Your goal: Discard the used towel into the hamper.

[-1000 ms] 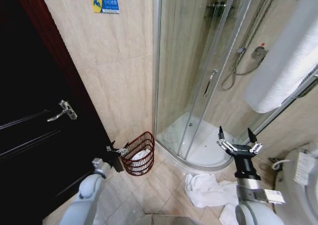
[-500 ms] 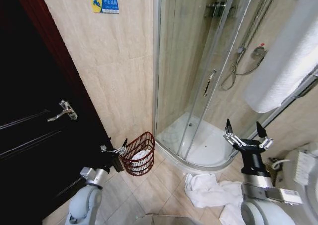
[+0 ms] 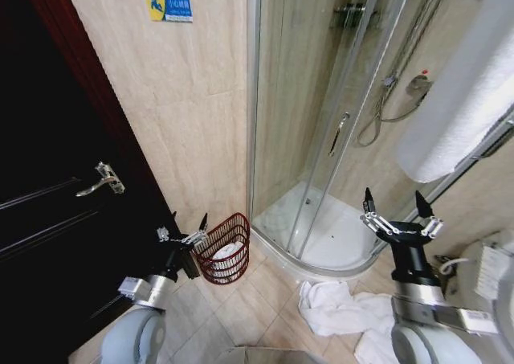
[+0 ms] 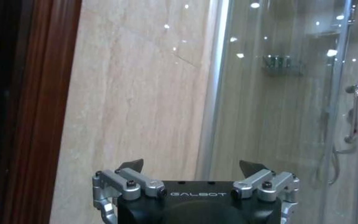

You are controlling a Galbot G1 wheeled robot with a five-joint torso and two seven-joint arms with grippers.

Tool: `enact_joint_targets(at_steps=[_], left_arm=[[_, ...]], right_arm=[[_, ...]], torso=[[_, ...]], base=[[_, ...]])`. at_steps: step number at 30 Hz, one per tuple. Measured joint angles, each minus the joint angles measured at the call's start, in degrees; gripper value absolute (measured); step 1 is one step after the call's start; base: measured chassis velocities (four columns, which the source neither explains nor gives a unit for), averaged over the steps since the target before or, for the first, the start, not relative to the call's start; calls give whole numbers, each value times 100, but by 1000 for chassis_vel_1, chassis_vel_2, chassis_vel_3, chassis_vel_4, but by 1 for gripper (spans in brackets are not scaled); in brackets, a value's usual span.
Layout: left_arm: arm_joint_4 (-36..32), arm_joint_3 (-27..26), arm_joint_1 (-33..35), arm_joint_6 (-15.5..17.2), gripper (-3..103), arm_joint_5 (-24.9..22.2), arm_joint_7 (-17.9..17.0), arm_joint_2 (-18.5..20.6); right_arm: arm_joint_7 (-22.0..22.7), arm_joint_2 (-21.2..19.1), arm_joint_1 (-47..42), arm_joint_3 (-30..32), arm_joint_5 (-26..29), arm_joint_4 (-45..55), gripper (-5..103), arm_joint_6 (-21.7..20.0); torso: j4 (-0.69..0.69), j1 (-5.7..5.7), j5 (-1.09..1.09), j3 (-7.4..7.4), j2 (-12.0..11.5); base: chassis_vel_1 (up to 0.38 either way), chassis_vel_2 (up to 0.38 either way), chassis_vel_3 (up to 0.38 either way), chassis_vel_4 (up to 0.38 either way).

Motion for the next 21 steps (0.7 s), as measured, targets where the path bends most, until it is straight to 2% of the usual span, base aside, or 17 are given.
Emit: enact_joint_targets(at_steps=[5, 21], left_arm=[[-113, 161, 76, -6, 100, 9, -68, 106], [-130, 148, 60, 86, 100, 29, -152, 146]], right_arm=[[-50, 31, -13, 8, 58, 0, 100, 0], [-74, 82, -101, 104, -138, -1, 100, 96]], torso=[[0, 0, -1, 0, 0], [0, 0, -1, 0, 0]], base=[[0, 0, 0, 0], [0, 0, 0, 0]])
